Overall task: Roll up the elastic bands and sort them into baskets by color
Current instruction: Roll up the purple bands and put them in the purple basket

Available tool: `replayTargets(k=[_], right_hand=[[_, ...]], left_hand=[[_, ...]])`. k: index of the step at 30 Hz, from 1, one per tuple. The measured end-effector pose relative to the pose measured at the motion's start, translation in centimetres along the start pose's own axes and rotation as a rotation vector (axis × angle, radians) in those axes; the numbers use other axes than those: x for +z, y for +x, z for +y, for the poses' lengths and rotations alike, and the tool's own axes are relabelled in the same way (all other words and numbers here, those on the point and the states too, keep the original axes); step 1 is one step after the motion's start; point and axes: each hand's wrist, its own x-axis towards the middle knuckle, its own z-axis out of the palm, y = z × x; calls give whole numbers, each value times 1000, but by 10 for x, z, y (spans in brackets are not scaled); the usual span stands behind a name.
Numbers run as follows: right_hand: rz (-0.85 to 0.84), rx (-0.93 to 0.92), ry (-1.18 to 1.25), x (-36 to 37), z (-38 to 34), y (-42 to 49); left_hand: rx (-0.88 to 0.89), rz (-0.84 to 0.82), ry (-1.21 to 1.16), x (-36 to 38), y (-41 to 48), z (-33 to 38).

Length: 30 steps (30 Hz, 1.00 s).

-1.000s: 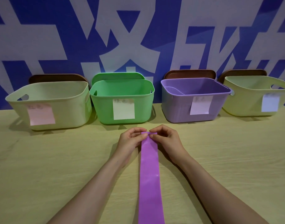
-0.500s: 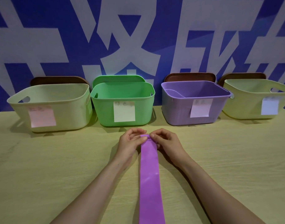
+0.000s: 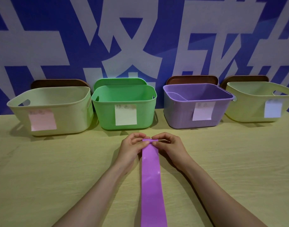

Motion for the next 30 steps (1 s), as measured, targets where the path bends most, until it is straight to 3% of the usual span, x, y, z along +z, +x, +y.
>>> replayTargets(k=[10, 15, 30], right_hand=[[-17, 9, -152, 0, 0, 1], [40, 0, -30, 1, 0, 2], [4, -4, -28, 0, 2, 2]], left_hand=[[107, 25, 107, 0, -2, -1], [56, 10, 152, 2, -1, -3], [17, -18, -17, 0, -1, 0]])
